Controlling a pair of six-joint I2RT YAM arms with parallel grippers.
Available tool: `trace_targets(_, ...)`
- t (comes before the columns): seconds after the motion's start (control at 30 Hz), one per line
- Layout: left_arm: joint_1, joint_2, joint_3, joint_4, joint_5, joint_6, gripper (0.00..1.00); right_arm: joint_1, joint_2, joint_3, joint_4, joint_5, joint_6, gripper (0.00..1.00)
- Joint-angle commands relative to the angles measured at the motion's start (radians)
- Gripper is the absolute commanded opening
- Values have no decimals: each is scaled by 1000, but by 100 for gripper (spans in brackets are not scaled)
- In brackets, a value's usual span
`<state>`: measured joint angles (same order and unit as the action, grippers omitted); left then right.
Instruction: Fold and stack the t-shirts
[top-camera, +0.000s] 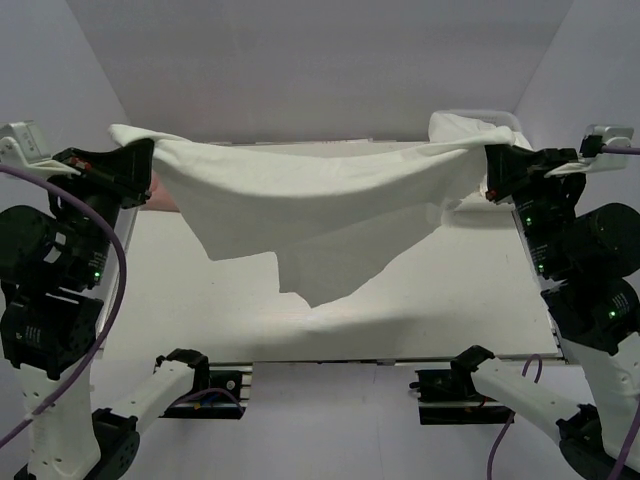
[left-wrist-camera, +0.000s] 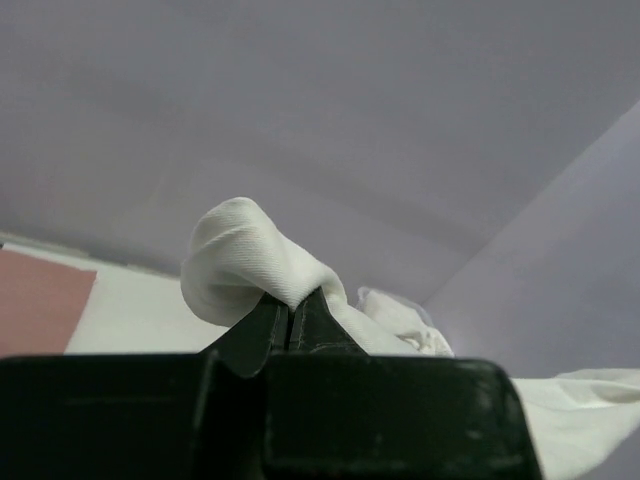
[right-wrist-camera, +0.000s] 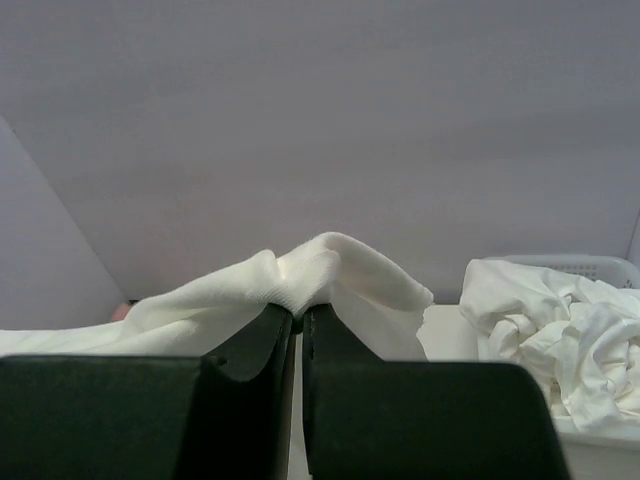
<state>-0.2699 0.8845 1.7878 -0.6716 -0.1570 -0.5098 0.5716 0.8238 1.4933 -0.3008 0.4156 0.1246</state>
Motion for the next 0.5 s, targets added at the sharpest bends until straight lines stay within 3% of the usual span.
trace_targets(0.0,8,8,-24,-88,-97,-50,0,-3,-28,-8,-18,18,18,0)
trace_targets(0.1,8,8,-99,-128,-122,-116,0,1,-16,-57,-29,95,42,0)
trace_targets(0.23,8,134,-264,-140,-101,-170,0,-4,98,-175,-9,169,73,0)
trace_targets(0.3,17,258,-336,-96,-28,-170,0,-12,153,-240,-1,154,101,0)
trace_targets(0.37,17,371,-387,-82,-3,-179,0,-27,308,-267,14,147,104,0)
trace_targets(0.47,58,632,-366,-71,-12,-190,0,-87,536,-198,34,160,87,0)
